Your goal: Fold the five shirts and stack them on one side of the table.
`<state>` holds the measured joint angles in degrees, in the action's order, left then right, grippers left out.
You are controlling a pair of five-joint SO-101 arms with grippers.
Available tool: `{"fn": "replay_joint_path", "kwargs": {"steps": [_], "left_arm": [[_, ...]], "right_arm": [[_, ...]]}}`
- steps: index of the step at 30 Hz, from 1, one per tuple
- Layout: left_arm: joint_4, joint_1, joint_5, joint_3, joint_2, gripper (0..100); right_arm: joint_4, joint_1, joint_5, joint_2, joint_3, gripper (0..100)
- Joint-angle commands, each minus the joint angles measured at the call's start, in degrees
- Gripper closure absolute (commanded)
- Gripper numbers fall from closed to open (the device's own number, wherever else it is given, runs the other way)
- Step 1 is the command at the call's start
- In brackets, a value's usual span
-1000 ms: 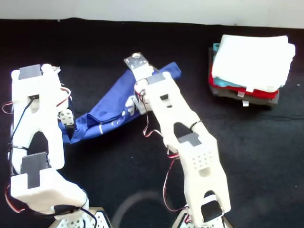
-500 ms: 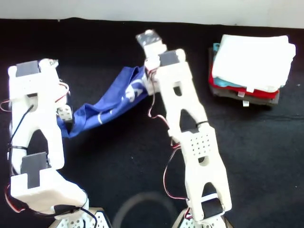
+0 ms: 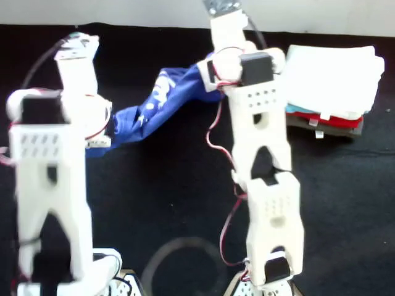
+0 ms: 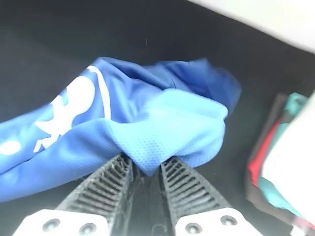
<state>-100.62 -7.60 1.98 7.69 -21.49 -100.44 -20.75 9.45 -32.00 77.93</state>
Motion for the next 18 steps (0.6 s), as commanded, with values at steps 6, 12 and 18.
{"fn": "replay_joint_path", "kwargs": {"steps": [6, 12, 18], "left_arm": [[-0.26, -2.07, 0.09, -4.0, -8.75, 99], [10.73, -5.67, -0.18, -27.21, -3.03, 99], [26.55, -8.66, -0.18, -39.34, 8.66, 99]], "right_arm": [[-0.57, 1.19, 10.11, 37.67, -39.6, 99.1], [7.34, 5.14, 13.54, 53.76, -72.84, 99.1], [27.82, 7.69, 14.95, 65.1, -107.03, 99.1]]}}
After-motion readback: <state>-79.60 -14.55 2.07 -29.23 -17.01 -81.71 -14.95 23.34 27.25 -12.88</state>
